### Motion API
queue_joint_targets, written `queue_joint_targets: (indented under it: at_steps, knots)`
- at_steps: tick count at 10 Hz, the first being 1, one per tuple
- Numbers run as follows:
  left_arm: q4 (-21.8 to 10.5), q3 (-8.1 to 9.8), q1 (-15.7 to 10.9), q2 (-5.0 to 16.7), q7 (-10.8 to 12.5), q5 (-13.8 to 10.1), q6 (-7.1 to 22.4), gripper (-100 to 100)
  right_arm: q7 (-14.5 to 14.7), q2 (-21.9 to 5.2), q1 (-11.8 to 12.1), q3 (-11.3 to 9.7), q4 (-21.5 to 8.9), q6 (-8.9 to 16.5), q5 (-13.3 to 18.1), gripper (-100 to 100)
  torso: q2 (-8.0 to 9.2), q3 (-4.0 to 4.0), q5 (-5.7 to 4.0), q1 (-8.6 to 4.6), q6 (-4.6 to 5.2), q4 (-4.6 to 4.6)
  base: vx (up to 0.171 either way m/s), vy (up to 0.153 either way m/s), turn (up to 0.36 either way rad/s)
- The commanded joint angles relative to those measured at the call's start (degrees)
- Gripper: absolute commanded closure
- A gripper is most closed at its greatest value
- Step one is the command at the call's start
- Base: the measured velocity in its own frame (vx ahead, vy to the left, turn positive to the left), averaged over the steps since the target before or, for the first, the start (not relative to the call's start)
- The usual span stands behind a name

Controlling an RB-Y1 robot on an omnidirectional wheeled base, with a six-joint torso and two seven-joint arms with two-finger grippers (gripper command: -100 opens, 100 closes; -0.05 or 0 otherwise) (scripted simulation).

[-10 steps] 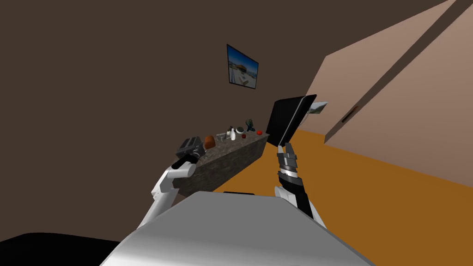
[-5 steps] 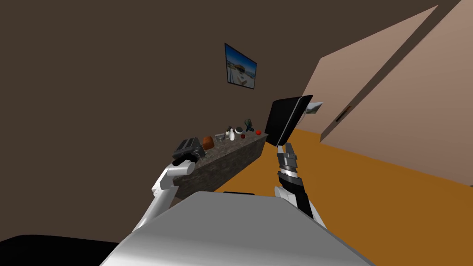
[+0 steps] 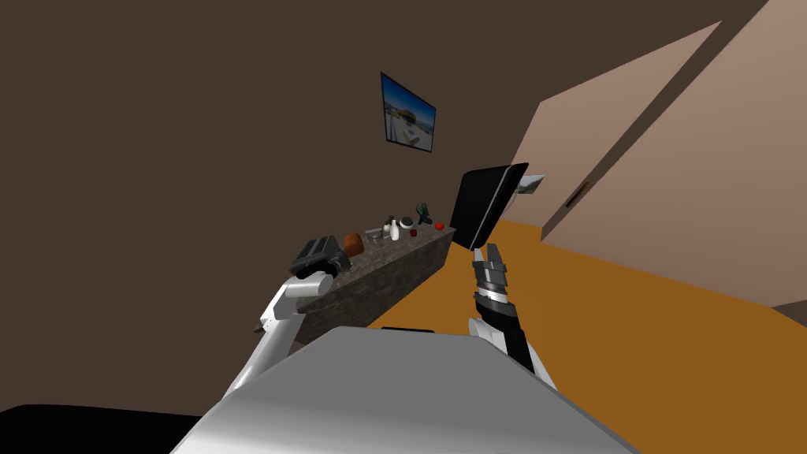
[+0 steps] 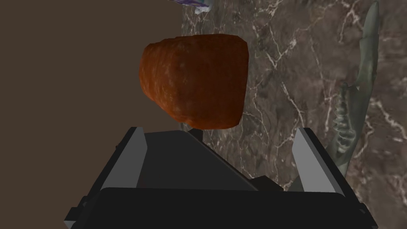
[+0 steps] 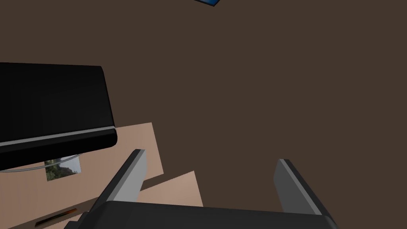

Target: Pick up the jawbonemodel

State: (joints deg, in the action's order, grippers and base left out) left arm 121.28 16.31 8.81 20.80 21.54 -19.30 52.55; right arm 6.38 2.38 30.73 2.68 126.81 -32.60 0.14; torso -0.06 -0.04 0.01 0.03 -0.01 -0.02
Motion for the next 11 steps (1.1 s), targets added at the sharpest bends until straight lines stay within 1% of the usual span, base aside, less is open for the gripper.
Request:
queue_joint_targets:
  at_steps: [1, 2, 3, 4, 5, 6, 7, 8, 9, 10, 11]
  knots:
    - [-0.36, 0.23, -0.49, 0.4, 0.71, -0.69, 2.86, -100, 0.0, 0.0, 0.0, 0.0, 0.0, 0.0, 0.0, 0, 0.0, 0.0, 0.0, 0.0, 0.0, 0.0, 0.02, 0.015, -0.058]
    - [-0.36, 0.23, -0.49, 0.4, 0.71, -0.69, 3.44, -100, 0.0, 0.0, 0.0, 0.0, 0.0, 0.0, 0.0, 0, -0.01, -0.01, 0.01, 0.01, -0.02, -0.01, 0.01, 0.008, 0.005]
    - [-1.04, 0.6, -1.37, 1.1, 1.97, -1.97, 5.67, -100, 0.0, 0.0, 0.0, 0.0, 0.0, 0.0, 0.0, 0, 0.02, 0.01, 0.0, -0.01, -0.03, 0.0, 0.022, 0.014, -0.079]
    - [-1.04, 0.6, -1.37, 1.1, 1.97, -1.97, 7.12, -100, 0.0, 0.0, 0.0, 0.0, 0.0, 0.0, 0.0, 0, -0.02, -0.01, 0.0, 0.01, 0.0, 0.0, 0.024, 0.018, -0.053]
    - [-1.04, 0.6, -1.37, 1.1, 1.97, -1.97, 7.5, -100, 0.0, 0.0, 0.0, 0.0, 0.0, 0.0, 0.0, 0, -0.02, -0.02, 0.01, 0.02, -0.02, -0.01, 0.01, 0.01, 0.004]
    - [-1.73, 0.93, -2.2, 1.77, 3.2, -3.23, 9.76, -100, 0.0, 0.0, 0.0, 0.0, 0.0, 0.0, 0.0, 0, 0.02, 0.01, 0.01, -0.01, -0.03, 0.0, 0.019, 0.013, -0.086]
    - [-1.73, 0.93, -2.2, 1.77, 3.2, -3.23, 11.28, -100, 0.0, 0.0, 0.0, 0.0, 0.0, 0.0, 0.0, 0, -0.01, 0.0, 0.0, 0.0, 0.0, 0.0, 0.023, 0.019, -0.052]
    - [-1.73, 0.93, -2.2, 1.77, 3.2, -3.23, 11.49, -100, 0.0, 0.0, 0.01, 0.0, 0.0, 0.0, 0.0, 0, -0.02, -0.01, 0.01, 0.02, -0.03, -0.01, 0.011, 0.012, 0.007]
    - [-2.43, 1.23, -3.0, 2.44, 4.42, -4.45, 13.73, -100, 0.0, 0.0, 0.01, 0.0, 0.0, 0.0, 0.0, 0, 0.01, 0.0, 0.01, 0.0, -0.03, 0.0, 0.016, 0.016, -0.081]
    - [-2.43, 1.23, -3.0, 2.44, 4.42, -4.45, 15.09, -100, 0.0, 0.0, 0.0, 0.0, 0.0, 0.0, 0.0, 0, 0.0, 0.0, 0.01, 0.01, -0.01, 0.0, 0.018, 0.019, -0.055]
    - [-2.43, 1.23, -3.0, 2.44, 4.42, -4.45, 15.39, -100, 0.0, 0.0, 0.0, 0.0, 0.0, 0.0, 0.0, 0, 0.0, 0.0, 0.01, 0.02, -0.03, 0.0, 0.011, 0.011, 0.005]
